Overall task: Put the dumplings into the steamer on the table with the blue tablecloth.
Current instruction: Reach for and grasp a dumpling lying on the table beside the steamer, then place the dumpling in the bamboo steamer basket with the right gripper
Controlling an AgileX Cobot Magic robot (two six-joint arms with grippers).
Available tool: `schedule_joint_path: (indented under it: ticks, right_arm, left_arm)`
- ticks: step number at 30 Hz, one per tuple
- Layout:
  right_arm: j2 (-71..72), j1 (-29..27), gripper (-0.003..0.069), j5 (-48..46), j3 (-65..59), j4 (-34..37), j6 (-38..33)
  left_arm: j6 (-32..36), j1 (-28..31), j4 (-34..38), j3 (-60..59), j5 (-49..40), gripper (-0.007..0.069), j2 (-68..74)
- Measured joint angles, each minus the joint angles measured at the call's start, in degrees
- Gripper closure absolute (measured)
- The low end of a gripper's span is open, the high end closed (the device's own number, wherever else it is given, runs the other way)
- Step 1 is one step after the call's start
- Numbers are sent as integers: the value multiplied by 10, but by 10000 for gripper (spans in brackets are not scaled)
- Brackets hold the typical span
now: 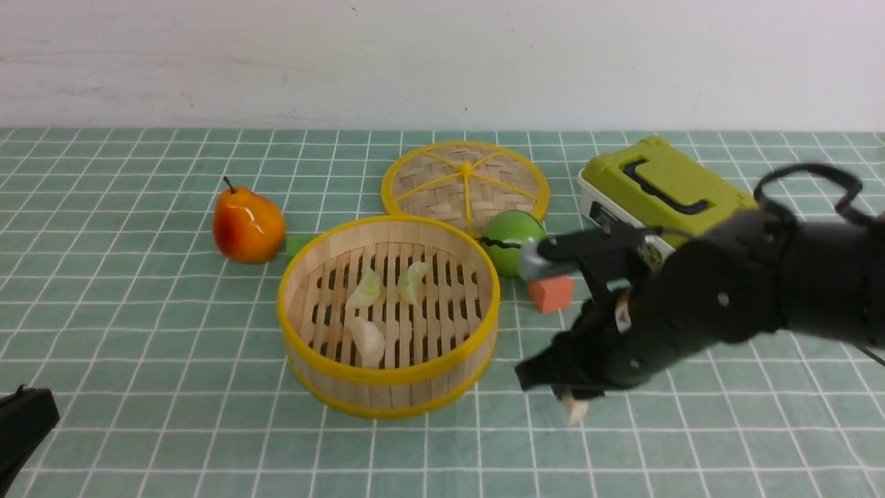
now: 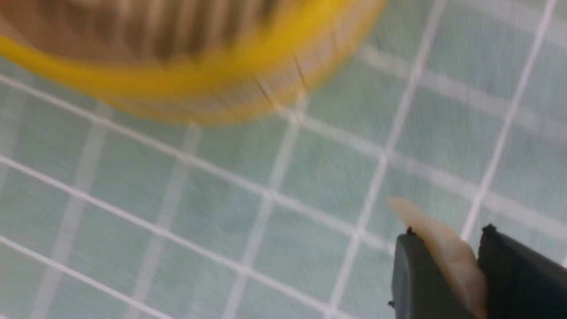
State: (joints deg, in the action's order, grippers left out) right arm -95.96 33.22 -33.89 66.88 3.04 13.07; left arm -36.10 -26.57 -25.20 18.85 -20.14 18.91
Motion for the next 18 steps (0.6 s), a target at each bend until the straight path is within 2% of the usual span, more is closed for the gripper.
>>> schedule_joint_path:
  ticks: [4, 7, 14, 18]
  right_arm:
    - [-47, 0, 482, -20, 143, 55, -77]
    - [-109, 0, 482, -16, 219, 90, -105]
    - [-259, 0, 479, -32, 320, 113, -111]
    - [-282, 0, 398, -41, 327, 117, -111]
  left_arm:
    - [0, 0, 0, 0, 8, 624, 0]
    - [0, 0, 0, 0, 8, 621, 0]
    - [0, 0, 0, 0, 5, 619, 0]
    - [0, 0, 0, 0, 0, 616, 0]
